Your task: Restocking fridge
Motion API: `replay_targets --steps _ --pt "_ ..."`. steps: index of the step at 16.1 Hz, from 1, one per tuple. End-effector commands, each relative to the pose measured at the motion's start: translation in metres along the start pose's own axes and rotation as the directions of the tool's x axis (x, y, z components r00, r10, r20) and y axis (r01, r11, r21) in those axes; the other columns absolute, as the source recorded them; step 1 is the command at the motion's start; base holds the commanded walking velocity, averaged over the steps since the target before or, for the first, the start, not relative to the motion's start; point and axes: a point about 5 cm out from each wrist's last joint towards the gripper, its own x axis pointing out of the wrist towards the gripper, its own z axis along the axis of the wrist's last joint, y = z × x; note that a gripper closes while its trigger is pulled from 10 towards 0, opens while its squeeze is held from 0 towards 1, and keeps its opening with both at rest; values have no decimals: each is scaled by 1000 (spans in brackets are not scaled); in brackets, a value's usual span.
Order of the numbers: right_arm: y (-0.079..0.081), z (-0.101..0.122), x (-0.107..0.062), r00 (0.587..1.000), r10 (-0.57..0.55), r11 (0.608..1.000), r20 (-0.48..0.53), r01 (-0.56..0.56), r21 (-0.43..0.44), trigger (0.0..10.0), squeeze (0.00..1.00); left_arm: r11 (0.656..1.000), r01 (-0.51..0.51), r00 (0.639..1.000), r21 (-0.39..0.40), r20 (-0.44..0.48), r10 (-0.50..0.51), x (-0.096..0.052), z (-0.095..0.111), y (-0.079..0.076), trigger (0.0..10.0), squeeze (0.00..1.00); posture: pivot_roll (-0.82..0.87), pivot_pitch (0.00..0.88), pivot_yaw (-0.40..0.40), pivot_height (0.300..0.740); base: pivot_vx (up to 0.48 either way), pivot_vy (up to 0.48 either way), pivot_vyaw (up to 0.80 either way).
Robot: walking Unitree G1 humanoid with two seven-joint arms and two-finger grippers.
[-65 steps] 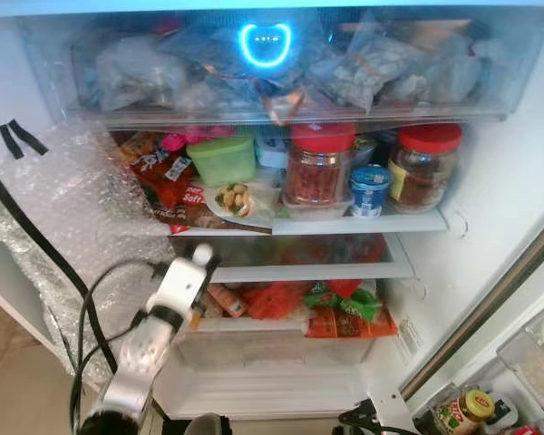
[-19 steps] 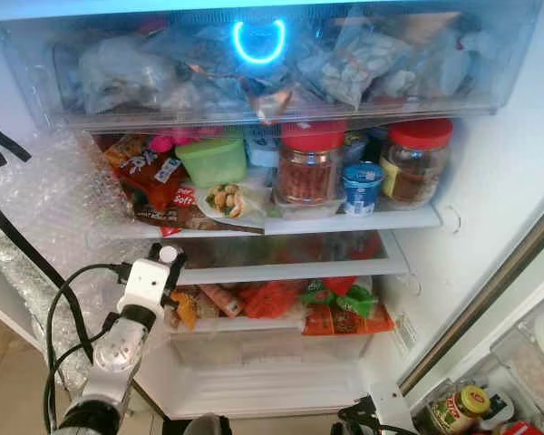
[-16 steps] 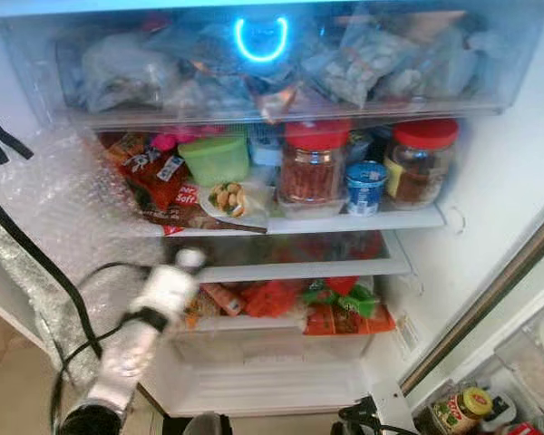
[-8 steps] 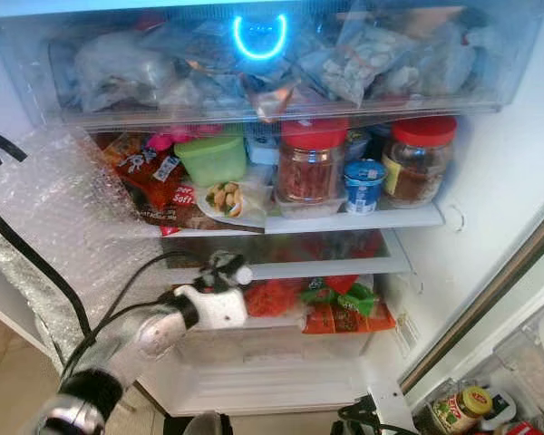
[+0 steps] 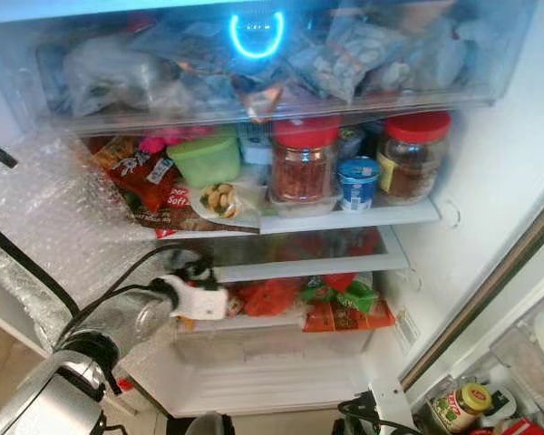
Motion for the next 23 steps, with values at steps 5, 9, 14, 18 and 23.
replay_targets --steps 5,9,14,18,23 --pt "1 -4 0 1000 -17 999 -12 17 30 10000 0 1000 -24 992 -6 -125 23 0 -15 -3 10000 0 -22 0 48 647 0 0 0" --pt "0 -4 -1 1000 -21 999 -11 21 29 10000 0 983 -169 974 -67 -164 156 4 -14 10 10000 0 -26 0 47 647 0 0 0" --pt "0 -4 -1 1000 -22 999 -12 23 31 10000 0 976 -194 958 -98 -232 168 3 -21 13 10000 1000 -24 0 45 647 0 0 0" --pt "0 -4 0 1000 -22 999 -12 23 29 10000 0 965 -225 953 -137 -235 190 3 -21 16 10000 1000 -20 0 44 647 0 0 0" --pt "1 -3 0 1000 -24 999 -13 24 29 10000 0 933 -262 958 -247 -182 221 7 -11 23 10000 1000 -22 0 46 647 0 0 0"
